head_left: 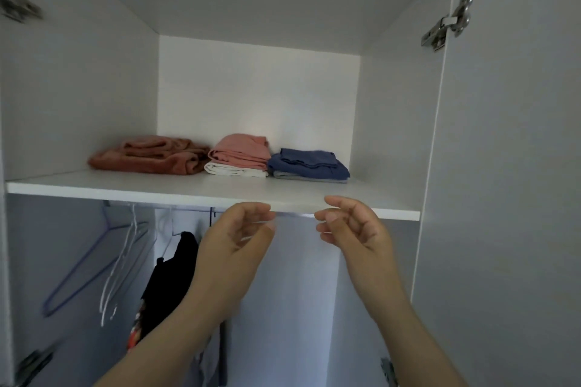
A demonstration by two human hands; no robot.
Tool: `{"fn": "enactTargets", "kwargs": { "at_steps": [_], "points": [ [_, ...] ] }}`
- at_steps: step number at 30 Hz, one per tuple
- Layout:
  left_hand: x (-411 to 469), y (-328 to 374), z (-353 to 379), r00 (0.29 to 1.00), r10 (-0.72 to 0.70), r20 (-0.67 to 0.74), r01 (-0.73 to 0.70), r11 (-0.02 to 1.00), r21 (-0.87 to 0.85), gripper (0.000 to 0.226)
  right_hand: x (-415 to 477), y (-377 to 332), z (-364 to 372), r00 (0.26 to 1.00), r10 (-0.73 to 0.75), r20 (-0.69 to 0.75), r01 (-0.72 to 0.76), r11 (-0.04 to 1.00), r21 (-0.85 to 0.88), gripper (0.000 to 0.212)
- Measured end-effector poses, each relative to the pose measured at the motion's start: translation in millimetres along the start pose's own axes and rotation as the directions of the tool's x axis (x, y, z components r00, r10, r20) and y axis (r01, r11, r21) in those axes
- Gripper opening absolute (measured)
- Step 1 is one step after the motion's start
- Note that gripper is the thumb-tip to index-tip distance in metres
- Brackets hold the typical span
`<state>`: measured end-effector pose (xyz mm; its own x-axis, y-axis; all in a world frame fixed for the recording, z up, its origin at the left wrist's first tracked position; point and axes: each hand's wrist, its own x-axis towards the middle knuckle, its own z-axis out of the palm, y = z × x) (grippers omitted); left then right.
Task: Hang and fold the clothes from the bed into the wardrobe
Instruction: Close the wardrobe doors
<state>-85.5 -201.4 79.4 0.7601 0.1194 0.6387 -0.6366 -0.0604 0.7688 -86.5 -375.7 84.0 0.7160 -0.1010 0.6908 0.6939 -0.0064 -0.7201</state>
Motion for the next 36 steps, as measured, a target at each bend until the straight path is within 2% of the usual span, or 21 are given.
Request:
{"fn": "enactTargets", "kwargs": {
  "at_steps": [5,14,24,28,32,36],
  "points": [
    [-17,15,-63,0.999,0.041,-0.022,-0.039,0.997,0.069,0.021,-20,-10,55,0.996,-0.012,0.087,0.008,0.999,0.041,0.018],
    [-58,50,-212,0.961,0.069,-0.266,-0.018,0.982,0.189,0.023,-54,-23,208,0.950,-0.064,0.306,-0.001,0.978,0.208,0.015],
    [-126,106,-334,0.851,0.197,-0.487,0.062,0.883,0.466,0.020,-104,-59,337,0.864,-0.108,0.493,-0.086,0.931,0.355,0.017],
    [-147,122,-375,0.767,0.274,-0.580,0.138,0.812,0.566,0.023,-122,-70,372,0.834,-0.124,0.538,-0.100,0.925,0.368,0.018],
    [-156,127,-410,0.686,0.283,-0.670,0.230,0.790,0.569,0.032,-134,-76,396,0.816,-0.143,0.560,-0.108,0.914,0.391,0.019],
    [-158,127,-429,0.687,0.265,-0.677,0.271,0.771,0.577,0.047,-141,-76,408,0.815,-0.148,0.560,-0.107,0.911,0.398,0.022]
  ]
}}
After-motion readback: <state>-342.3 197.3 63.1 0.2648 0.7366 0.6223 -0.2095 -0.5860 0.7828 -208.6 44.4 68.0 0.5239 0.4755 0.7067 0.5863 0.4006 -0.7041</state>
